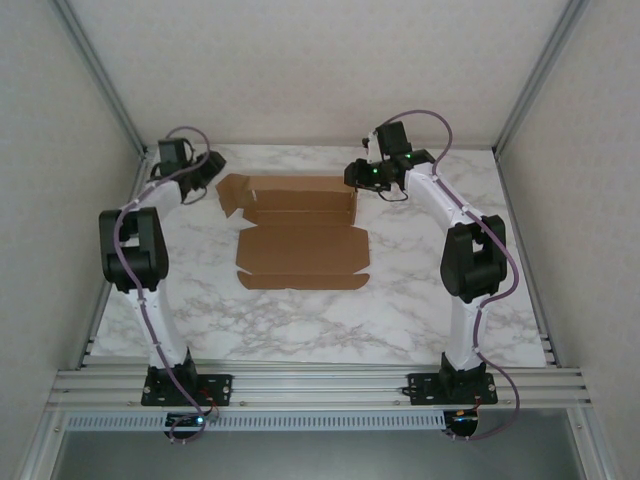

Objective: Fold the paper box

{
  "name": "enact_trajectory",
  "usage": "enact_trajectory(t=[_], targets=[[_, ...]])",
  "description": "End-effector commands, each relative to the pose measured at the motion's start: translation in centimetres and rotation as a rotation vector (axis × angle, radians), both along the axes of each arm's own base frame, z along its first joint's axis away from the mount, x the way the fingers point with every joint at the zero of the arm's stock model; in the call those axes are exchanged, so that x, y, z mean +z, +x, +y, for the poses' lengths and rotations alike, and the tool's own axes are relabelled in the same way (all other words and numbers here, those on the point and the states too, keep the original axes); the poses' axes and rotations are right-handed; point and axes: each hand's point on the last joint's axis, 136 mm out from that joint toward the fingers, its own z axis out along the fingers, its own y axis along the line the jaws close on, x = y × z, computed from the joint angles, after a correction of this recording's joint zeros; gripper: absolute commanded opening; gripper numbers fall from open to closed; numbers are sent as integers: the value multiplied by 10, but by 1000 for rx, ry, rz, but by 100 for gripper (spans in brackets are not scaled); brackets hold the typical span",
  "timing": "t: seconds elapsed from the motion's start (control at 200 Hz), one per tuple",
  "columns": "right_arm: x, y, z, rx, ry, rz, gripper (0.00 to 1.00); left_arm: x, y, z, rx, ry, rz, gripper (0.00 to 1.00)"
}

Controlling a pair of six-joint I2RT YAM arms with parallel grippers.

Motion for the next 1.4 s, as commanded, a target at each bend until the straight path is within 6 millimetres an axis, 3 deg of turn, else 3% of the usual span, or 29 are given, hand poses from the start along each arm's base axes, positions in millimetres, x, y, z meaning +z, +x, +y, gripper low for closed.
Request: enact_trajectory(t=[0.0, 0.376, 0.576, 0.856, 0.936, 1.046, 1.267, 1.397], targets=[[-20, -18, -2, 22, -59, 70, 40, 12, -17, -17, -38, -72, -32, 48], [-26, -13, 2, 26, -38, 90, 40, -5, -67, -36, -64, -129, 20, 44], [-27, -12, 4, 19, -27, 95, 40, -4, -89, -54, -74, -147, 32, 44], [-34, -18, 9, -9, 8, 107, 40, -6, -109, -31, 223, -213, 52, 39], [-35, -19, 6, -38, 10, 98, 40, -8, -116, -34, 292, -286, 51, 39], [-32, -19, 2, -55, 6, 83, 40, 7, -114, -40, 296, -316, 4, 39], [-25, -15, -6, -47, -20, 65, 41, 56, -103, 1, 256, 37, -19, 43], [-24, -16, -3, -16, -27, 65, 41, 59, -125, 32, 296, 240, 64, 45]])
